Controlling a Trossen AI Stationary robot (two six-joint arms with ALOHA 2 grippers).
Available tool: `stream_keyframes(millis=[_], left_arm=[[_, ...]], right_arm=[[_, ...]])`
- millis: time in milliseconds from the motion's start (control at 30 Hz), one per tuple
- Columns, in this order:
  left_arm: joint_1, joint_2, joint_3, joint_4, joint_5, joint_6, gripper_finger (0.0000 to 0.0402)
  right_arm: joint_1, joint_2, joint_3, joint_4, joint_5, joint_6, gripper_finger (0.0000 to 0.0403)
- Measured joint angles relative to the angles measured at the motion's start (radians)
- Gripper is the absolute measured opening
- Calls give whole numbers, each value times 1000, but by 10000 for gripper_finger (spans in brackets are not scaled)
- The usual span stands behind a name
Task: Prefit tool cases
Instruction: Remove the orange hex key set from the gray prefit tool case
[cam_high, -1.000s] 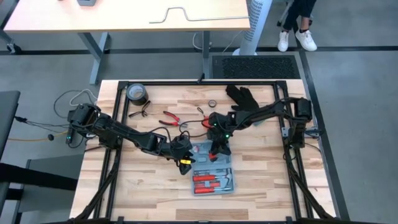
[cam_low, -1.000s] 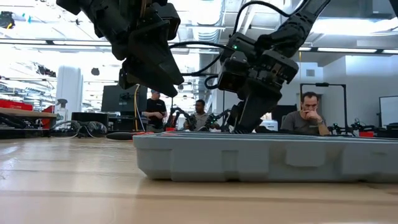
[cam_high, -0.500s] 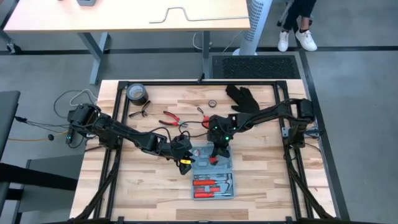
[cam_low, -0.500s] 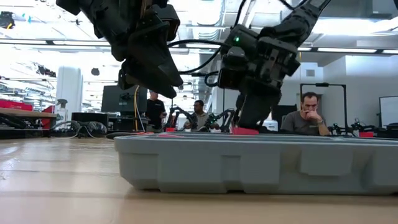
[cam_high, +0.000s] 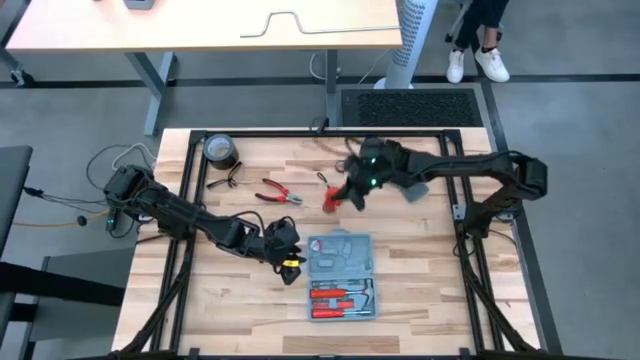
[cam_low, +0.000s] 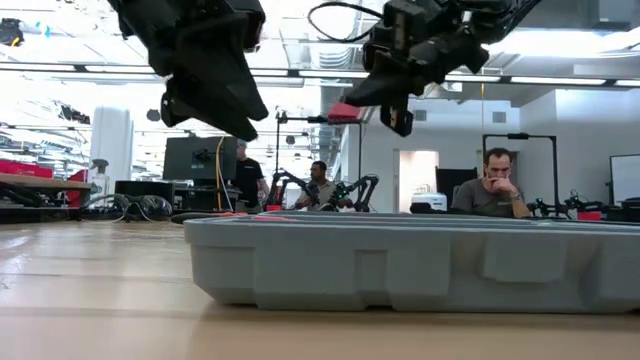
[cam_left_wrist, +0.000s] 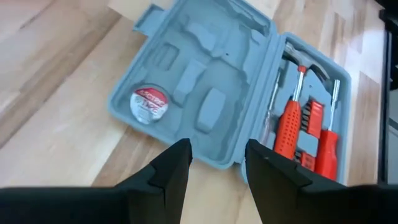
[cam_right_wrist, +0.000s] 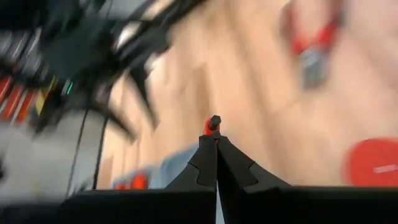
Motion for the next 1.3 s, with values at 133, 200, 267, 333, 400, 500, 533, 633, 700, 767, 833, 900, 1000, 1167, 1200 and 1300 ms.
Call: stream_keyframes(millis=[133, 200, 267, 333, 400, 500, 533, 633, 700, 767, 833, 900, 1000, 1167, 1200, 1300], left_arm=[[-28, -1, 0, -21, -48, -41, 148], [-40, -1, 0, -19, -66, -57, 148], [-51, -1, 0, -26, -88, -71, 148], [-60, -1, 0, -35, -114, -80, 148], [-66, -1, 0, -44, -125, -93, 148], [-69, -1, 0, -55, -126, -101, 148], [-71, -1, 0, -56, -127, -103, 148], [-71, -1, 0, -60, -127, -104, 148], [-71, -1, 0, -60, -127, -104, 148], [-71, -1, 0, -61, -127, -103, 148], [-71, -1, 0, -62, -127, -100, 148], [-71, -1, 0, -64, -127, -100, 148], [-71, -1, 0, -71, -127, -100, 148], [-74, -1, 0, -71, -127, -105, 148], [-74, -1, 0, -71, -127, -105, 148], [-74, 0, 0, -72, -127, -104, 148]], right_arm=[[-75, -9, 1, 57, 95, 113, 1], [-111, 3, 1, 110, 115, 170, 1], [-144, 31, 1, 172, 116, 223, 1], [-174, 63, 1, 201, 114, 259, 0], [-194, 97, 1, 217, 113, 265, 0], [-217, 137, 1, 221, 113, 268, 0], [-223, 150, 1, 221, 113, 269, 0], [-236, 179, 1, 175, 113, 253, 0], [-243, 180, 1, 123, 115, 214, 0], [-250, 178, 1, 81, 118, 168, 0], [-262, 178, 0, 37, 118, 135, 0], [-284, 178, -10, 28, 118, 125, 0], [-322, 171, -56, 52, 125, 135, 0], [-346, 170, -121, 63, 111, 144, 0], [-346, 170, -133, 66, 111, 144, 0], [-343, 170, -170, 94, 112, 155, 0]])
